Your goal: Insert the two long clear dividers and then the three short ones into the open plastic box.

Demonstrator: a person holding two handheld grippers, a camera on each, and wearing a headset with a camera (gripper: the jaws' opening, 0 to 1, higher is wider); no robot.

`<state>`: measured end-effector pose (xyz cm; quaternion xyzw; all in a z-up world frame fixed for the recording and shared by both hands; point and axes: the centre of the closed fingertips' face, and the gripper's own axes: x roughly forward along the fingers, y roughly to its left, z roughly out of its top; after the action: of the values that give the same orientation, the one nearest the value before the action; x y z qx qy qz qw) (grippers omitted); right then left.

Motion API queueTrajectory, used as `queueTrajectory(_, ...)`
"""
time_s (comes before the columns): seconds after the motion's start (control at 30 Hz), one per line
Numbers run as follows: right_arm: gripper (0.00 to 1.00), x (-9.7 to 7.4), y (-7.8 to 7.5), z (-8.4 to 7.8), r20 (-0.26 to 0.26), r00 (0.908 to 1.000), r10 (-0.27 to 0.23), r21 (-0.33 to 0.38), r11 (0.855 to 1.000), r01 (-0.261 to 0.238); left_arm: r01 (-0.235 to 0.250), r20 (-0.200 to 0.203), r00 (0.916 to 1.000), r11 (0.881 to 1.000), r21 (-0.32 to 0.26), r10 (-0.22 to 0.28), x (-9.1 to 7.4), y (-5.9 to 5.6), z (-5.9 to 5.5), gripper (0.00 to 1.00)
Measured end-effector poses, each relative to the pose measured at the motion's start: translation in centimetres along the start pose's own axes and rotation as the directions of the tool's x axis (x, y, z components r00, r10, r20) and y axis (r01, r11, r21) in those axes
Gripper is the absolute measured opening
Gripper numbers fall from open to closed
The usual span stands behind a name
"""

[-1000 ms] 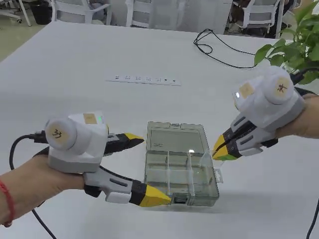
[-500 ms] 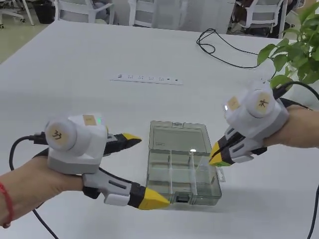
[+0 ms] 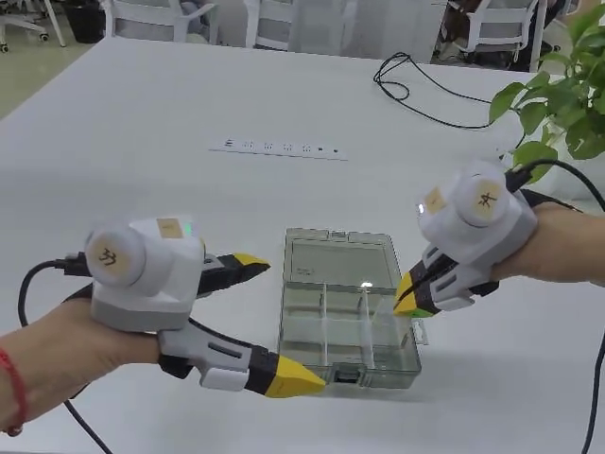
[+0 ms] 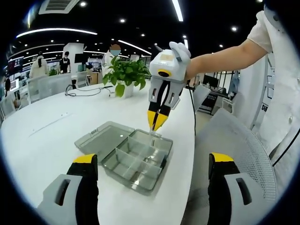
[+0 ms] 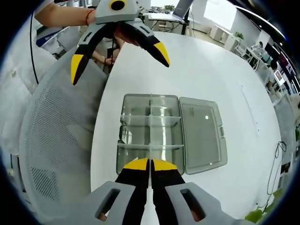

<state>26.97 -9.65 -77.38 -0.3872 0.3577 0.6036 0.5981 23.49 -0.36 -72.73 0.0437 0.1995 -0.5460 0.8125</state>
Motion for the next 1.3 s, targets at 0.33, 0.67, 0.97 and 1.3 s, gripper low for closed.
queueTrajectory(0.33,0.03,0.7,-0.2,-0.4,0.002,0.9996,0.03,0.034,0.999,-0.03,0.0,0.013,0.9999,1.0,-0.006,0.001,0.0,0.0,0.2,1.0)
queueTrajectory(0.67,0.03,0.8,0.3,-0.3,0.024,0.9993,0.03,0.052,0.998,-0.031,-0.002,0.021,0.9998,1.0,-0.014,0.002,0.1,-0.1,0.3,1.0)
queueTrajectory(0.97,0.03,1.8,0.2,-0.6,0.02,0.9996,0.018,0.033,0.999,-0.019,-0.005,0.021,0.9998,1.0,-0.015,0.005,0.1,0.0,0.2,1.0)
queueTrajectory(1.3,0.03,3.3,0.0,-1.4,0.006,1.0,0.006,0.037,0.999,-0.006,-0.007,0.017,0.9998,1.0,-0.02,0.007,0.0,0.3,0.0,1.0)
